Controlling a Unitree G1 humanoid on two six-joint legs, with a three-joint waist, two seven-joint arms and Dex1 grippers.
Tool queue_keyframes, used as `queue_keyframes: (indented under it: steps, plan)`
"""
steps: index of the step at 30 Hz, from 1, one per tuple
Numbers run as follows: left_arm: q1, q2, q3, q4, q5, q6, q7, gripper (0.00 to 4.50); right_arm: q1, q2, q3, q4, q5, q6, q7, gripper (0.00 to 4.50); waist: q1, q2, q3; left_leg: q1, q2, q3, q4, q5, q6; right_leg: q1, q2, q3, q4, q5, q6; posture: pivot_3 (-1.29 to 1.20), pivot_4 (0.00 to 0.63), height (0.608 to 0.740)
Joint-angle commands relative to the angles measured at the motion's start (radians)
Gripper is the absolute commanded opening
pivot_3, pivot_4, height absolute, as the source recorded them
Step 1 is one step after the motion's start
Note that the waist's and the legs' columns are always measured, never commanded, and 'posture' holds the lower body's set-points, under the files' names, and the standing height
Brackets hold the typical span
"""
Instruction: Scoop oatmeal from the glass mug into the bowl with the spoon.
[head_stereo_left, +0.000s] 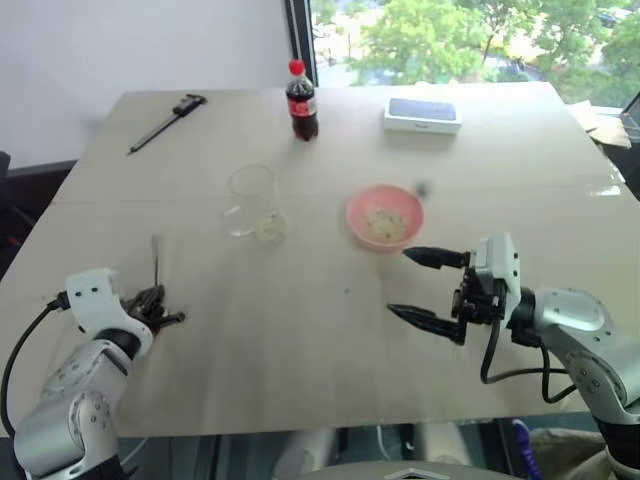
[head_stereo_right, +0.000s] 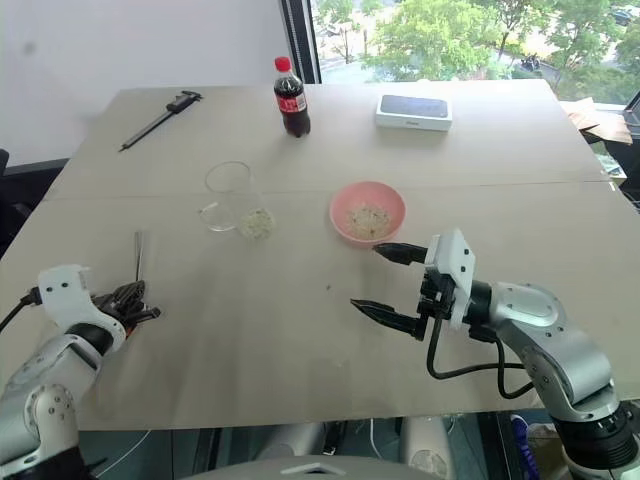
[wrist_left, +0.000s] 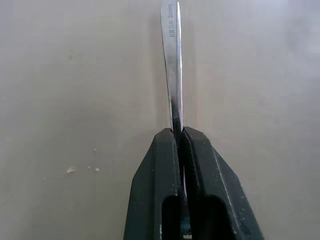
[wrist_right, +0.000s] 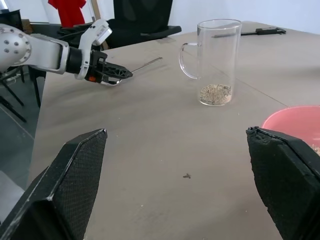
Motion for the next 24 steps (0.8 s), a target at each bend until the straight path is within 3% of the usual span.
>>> queue_keyframes:
  steps: [1,4,12,18,24]
  plan:
    - [0.022,-0.030,0.067,-0.158,-0.057,-0.180,-0.033,0.16,-0.029,0.015,-0.016,-0.014,0.060,0.016,0.006,4.50,0.001,-0.001,0.000,0.000,0.000,0.000,0.000,0.000,0.000,0.000,0.000,0.000,0.000,0.000,0.000,0.00,0.150,0.740]
    - [0.040,-0.028,0.006,-0.235,-0.008,-0.327,-0.084,0.16,-0.050,0.023,-0.023,-0.010,0.114,0.071,-0.018,4.50,0.002,-0.001,0.000,0.000,0.000,0.000,0.000,0.000,0.000,0.000,0.000,0.000,-0.001,0.000,0.000,0.00,0.150,0.740]
    - [0.104,0.032,-0.286,-0.371,0.055,-0.429,-0.213,0.16,-0.159,0.069,-0.041,-0.002,0.268,0.218,-0.122,4.50,-0.001,-0.001,0.000,0.000,0.000,0.001,0.000,0.000,0.001,0.000,0.001,0.000,-0.001,0.000,-0.001,0.00,0.150,0.740]
    - [0.091,0.111,-0.479,-0.357,0.129,-0.475,-0.304,0.16,-0.286,0.151,-0.032,0.011,0.399,0.365,-0.322,4.50,-0.002,0.000,0.001,0.000,0.001,0.001,0.000,0.001,0.001,-0.001,0.002,0.001,-0.001,0.001,-0.002,0.00,0.150,0.740]
    - [0.052,0.153,-0.592,-0.304,0.178,-0.524,-0.371,0.16,-0.383,0.224,0.030,0.063,0.415,0.525,-0.510,4.50,-0.003,0.000,0.001,-0.001,0.001,0.001,0.000,0.001,0.002,-0.001,0.002,0.000,-0.001,0.001,-0.002,0.00,0.150,0.740]
